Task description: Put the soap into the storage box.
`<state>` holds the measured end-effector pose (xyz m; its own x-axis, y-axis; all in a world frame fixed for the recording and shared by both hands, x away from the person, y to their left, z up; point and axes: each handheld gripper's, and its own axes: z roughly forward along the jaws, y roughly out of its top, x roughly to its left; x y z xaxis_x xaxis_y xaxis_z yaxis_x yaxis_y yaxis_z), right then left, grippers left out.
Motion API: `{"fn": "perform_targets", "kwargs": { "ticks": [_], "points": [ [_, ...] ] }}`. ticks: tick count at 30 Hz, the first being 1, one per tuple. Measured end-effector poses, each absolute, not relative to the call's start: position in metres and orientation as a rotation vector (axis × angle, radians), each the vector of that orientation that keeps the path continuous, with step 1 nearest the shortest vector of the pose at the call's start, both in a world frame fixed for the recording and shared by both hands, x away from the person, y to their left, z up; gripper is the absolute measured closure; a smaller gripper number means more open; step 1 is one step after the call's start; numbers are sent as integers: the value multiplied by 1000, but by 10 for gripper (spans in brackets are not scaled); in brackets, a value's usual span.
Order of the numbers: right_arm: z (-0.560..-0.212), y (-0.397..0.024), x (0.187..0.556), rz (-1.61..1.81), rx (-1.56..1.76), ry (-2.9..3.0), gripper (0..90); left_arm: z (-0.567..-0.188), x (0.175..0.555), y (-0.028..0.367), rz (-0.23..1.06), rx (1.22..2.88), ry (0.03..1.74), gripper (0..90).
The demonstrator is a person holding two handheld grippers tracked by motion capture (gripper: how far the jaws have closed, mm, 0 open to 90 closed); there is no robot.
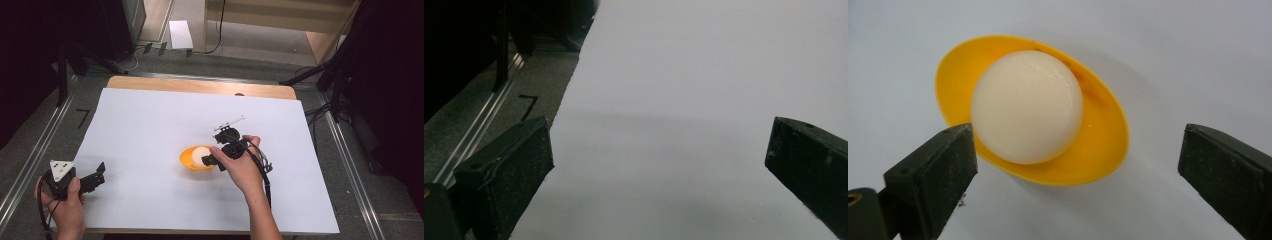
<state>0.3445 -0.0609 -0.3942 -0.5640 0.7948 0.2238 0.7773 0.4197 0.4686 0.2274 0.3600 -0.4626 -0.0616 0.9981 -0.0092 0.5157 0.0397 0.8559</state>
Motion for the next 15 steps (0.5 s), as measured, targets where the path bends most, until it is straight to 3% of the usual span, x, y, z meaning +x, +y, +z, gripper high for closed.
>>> {"fn": "perform_targets", "kwargs": {
  "ticks": [15],
  "points": [
    [-392, -88, 342, 848, 1501, 2560, 9, -463, 227, 360, 926, 1551, 1655, 0]
  ]
}}
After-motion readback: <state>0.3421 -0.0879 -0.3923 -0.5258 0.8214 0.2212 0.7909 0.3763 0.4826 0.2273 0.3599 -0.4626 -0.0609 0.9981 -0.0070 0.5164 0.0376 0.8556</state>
